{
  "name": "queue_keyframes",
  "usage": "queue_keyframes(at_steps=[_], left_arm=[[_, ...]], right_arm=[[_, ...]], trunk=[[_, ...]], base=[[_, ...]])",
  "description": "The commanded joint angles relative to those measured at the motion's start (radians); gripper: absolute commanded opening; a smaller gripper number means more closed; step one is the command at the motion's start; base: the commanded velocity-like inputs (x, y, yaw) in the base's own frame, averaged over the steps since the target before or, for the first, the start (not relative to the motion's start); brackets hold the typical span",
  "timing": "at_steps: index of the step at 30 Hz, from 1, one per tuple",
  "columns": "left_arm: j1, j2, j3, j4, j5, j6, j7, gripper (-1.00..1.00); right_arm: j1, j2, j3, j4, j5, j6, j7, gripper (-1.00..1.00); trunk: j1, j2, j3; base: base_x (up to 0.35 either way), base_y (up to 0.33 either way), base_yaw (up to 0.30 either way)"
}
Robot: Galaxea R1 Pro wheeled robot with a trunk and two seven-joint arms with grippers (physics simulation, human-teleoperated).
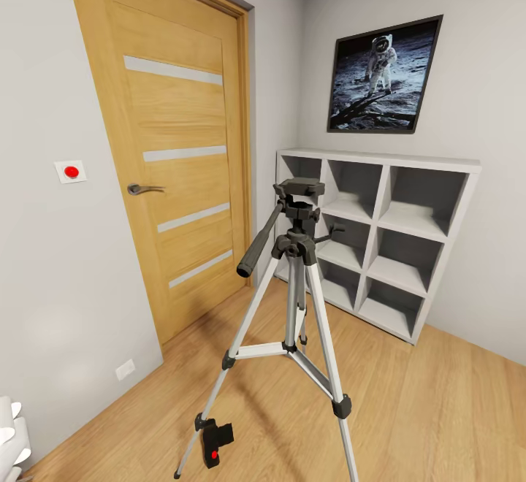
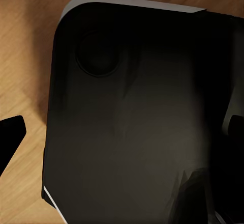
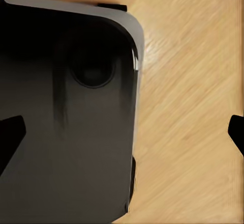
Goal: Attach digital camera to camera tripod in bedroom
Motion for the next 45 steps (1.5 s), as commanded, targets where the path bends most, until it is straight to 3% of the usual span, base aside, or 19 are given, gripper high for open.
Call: queue_keyframes(at_steps=[1, 12, 19, 30, 35, 36, 45], left_arm=[[0.0, -0.001, 0.003, -0.001, 0.006, -0.002, 0.0, 1.0], [0.0, 0.0, 0.003, -0.001, 0.006, -0.002, 0.0, 1.0], [0.0, 0.0, 0.003, -0.001, 0.006, -0.002, 0.0, 1.0], [0.0, -0.002, 0.003, -0.001, 0.006, -0.002, 0.0, 1.0], [0.0, -0.001, 0.003, -0.001, 0.006, -0.002, 0.0, 1.0], [0.0, -0.001, 0.003, -0.001, 0.006, -0.002, 0.0, 1.0], [0.0, -0.001, 0.003, -0.001, 0.006, -0.002, 0.0, 1.0]], right_arm=[[0.001, -0.006, 0.0, -0.007, 0.004, 0.005, 0.007, 1.0], [0.0, -0.068, -0.046, -0.069, -0.03, 0.066, 0.069, 1.0], [-0.001, -0.107, -0.087, -0.109, -0.026, 0.106, 0.108, 1.0], [-0.06, -0.17, -0.151, -0.171, -0.034, 0.167, 0.17, 1.0], [-0.089, -0.198, -0.153, -0.2, -0.039, 0.195, 0.197, 1.0], [-0.164, -0.22, -0.152, -1.51, -0.039, 0.849, 0.336, 1.0], [-0.177, -0.217, -0.149, -1.512, -0.04, 0.865, 0.396, 1.0]], trunk=[[0.0, 0.0, -0.001], [0.0, 0.0, -0.001], [0.0, 0.0, -0.001], [0.0, 0.0, -0.001], [0.0, 0.0, -0.001], [0.0, 0.0, -0.001], [0.0, 0.0, -0.001]], base=[[0.0, 0.0, 0.0], [0.0, 0.0, 0.0], [0.0, 0.0, 0.0], [0.0, 0.0, 0.0], [0.0, 0.0, 0.0], [0.0, 0.0, 0.0], [0.0, 0.0, 0.0]])
